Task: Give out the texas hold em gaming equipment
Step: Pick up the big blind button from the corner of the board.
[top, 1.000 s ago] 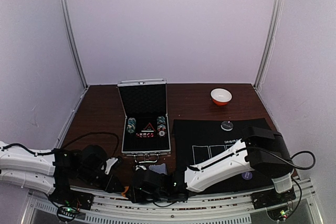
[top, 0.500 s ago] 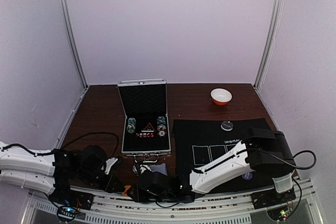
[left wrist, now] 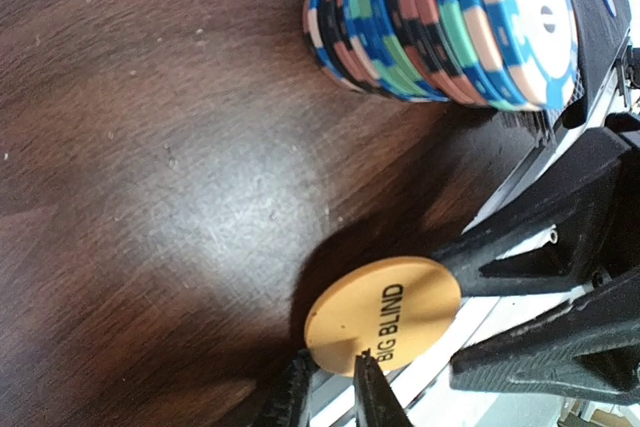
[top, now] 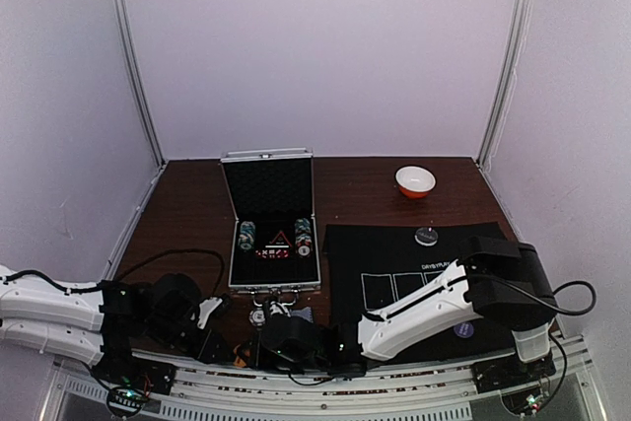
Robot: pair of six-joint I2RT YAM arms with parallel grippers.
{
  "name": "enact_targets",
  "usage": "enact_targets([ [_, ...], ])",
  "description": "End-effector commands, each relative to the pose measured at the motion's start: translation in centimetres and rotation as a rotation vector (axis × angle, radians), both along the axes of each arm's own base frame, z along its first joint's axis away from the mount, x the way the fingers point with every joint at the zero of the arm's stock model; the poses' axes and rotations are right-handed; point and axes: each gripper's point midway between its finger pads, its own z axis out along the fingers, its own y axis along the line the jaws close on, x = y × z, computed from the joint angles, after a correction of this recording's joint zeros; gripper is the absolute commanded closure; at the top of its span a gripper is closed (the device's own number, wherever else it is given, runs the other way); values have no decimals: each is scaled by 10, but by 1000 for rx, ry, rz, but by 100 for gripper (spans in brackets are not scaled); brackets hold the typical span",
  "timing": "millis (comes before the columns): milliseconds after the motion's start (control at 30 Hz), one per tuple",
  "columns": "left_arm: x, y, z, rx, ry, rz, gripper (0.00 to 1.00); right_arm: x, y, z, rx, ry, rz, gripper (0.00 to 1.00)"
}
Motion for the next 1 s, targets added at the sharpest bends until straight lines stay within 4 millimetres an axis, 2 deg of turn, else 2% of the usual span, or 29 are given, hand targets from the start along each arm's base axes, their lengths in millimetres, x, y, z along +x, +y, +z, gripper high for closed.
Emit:
enact_targets([
  [0, -4, 4, -6, 14, 14, -3, 82, -5, 11, 3, 15, 20, 33, 68],
  [100, -5, 4, -6, 13, 17, -5, 82, -11, 23, 7, 20, 5, 71, 72],
  [200, -5, 4, -6, 13, 16, -5, 82, -11, 24, 6, 26, 5, 71, 79],
  [333, -5, 4, -7, 13, 18, -6, 82, -9, 16, 5, 9, 1, 53, 98],
  [500, -4, 4, -5, 10, 11, -2, 82, -6, 6, 9, -42, -27, 48, 100],
  [700, 4, 2, 5, -2, -28, 20, 81, -21, 13, 48, -103, -117, 231, 100],
  [767, 12, 0, 16, -22, -69, 44, 79, -24, 2, 64, -153, -149, 279, 100],
  [833, 22, -2, 32, -36, -122, 70, 76, -21, -17, 73, -201, -157, 298, 100],
  [967, 48, -3, 71, -27, -266, 115, 69, -7, -48, 110, -218, -189, 300, 100],
])
